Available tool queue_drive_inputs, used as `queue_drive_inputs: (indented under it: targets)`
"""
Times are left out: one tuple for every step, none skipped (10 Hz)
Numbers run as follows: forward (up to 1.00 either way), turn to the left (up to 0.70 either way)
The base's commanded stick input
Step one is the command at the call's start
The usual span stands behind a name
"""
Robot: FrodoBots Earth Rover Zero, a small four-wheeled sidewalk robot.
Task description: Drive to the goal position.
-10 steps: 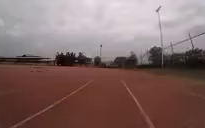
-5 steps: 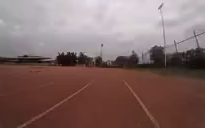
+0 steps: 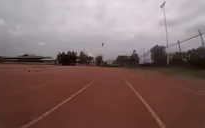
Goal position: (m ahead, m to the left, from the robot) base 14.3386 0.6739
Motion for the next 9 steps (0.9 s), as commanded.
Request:
queue_drive_inputs:
  targets:
    - [0.70, 0.00]
    - [0.70, 0.00]
    - [0.70, 0.00]
    - [0.70, 0.00]
    - [0.70, 0.00]
    - [0.70, 0.00]
    - [0.70, 0.00]
    - [0.70, 0.00]
    - [0.70, 0.00]
